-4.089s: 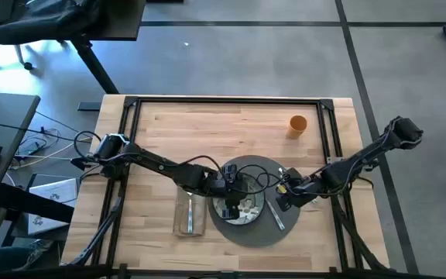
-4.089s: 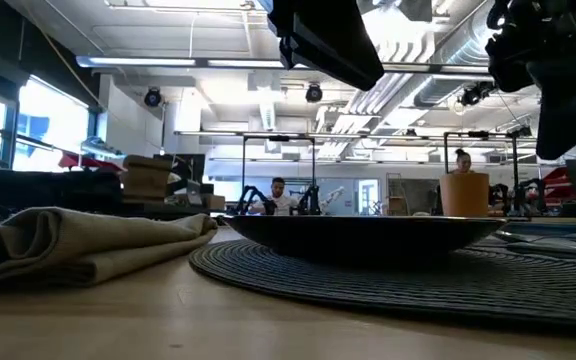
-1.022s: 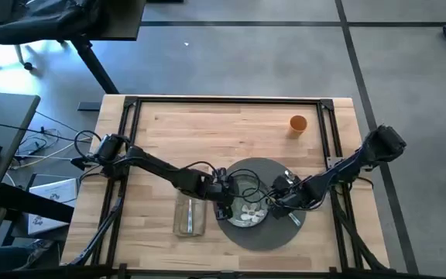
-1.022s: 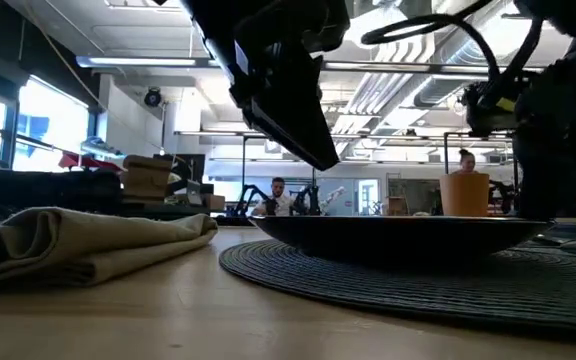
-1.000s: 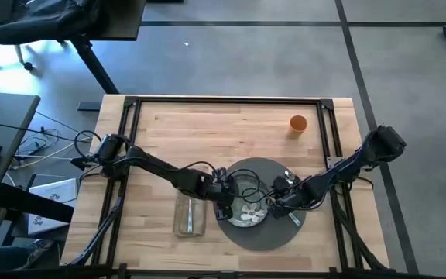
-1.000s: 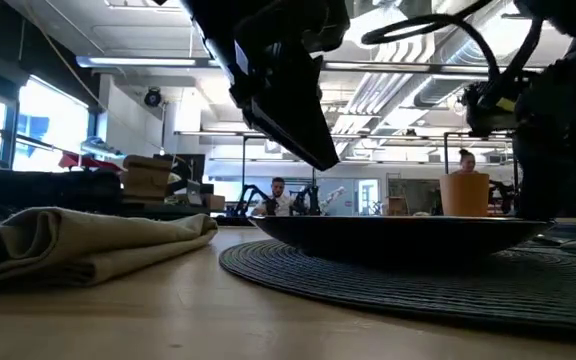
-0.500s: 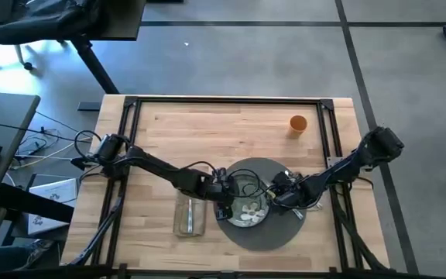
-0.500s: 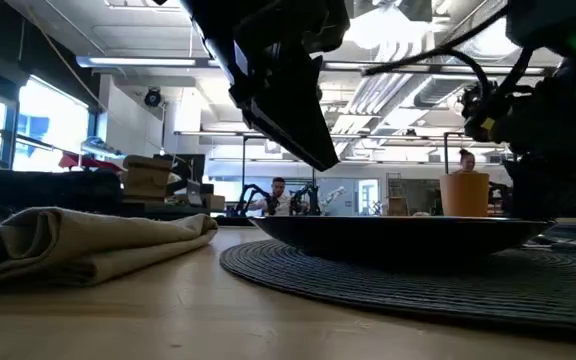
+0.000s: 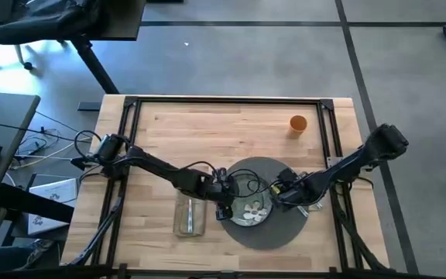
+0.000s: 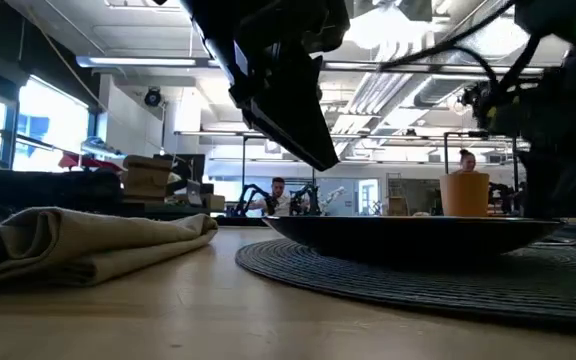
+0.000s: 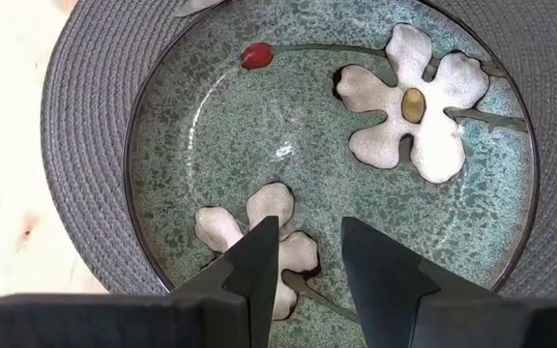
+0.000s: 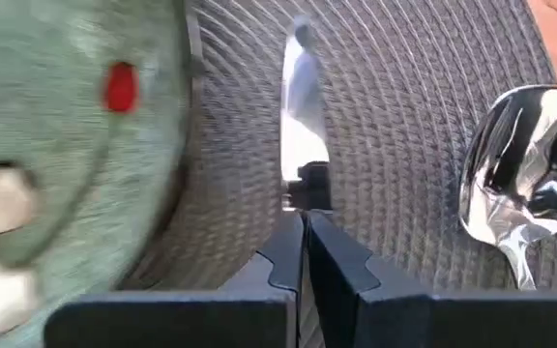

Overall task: Set table place
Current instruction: Adjust the silverware on the gray placemat

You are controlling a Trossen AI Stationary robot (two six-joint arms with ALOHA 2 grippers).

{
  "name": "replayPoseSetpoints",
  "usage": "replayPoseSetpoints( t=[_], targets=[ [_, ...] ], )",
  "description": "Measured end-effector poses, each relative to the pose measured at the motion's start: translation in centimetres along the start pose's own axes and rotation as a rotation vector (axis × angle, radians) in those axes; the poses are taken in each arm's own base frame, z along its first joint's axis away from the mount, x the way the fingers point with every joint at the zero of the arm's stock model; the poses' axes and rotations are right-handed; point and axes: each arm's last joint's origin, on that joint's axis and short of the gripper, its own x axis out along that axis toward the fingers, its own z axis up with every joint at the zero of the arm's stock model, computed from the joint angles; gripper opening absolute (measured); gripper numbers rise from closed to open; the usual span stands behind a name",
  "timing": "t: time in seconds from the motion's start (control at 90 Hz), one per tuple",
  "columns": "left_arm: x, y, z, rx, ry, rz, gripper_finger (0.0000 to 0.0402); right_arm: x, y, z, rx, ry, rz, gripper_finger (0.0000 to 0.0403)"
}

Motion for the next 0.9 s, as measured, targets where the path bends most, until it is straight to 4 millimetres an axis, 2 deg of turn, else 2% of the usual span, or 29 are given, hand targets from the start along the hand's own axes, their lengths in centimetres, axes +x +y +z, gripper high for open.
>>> replayPoseSetpoints(
  t=[0.2,0.4,0.778,0.9],
  targets=[
    [0.0,0.0,0.0,0.0,0.001,-0.005,0.0097,-1.7,-0.9,-1.1,-0.114,0.162,0.014,0.0],
    [0.0,0.0,0.0,0.0,0.002,-0.007,0.0097,-2.3,-1.4,-3.1,-0.19,0.262,-0.028,0.0],
    [0.0,0.0,0.0,0.0,0.002,-0.007,0.0097,-2.8,-1.8,-4.8,-0.194,0.288,-0.069,0.0],
    [0.0,0.0,0.0,0.0,0.001,-0.007,0.0097,-2.4,-1.7,-5.3,-0.212,0.3,-0.094,0.0]
  ],
)
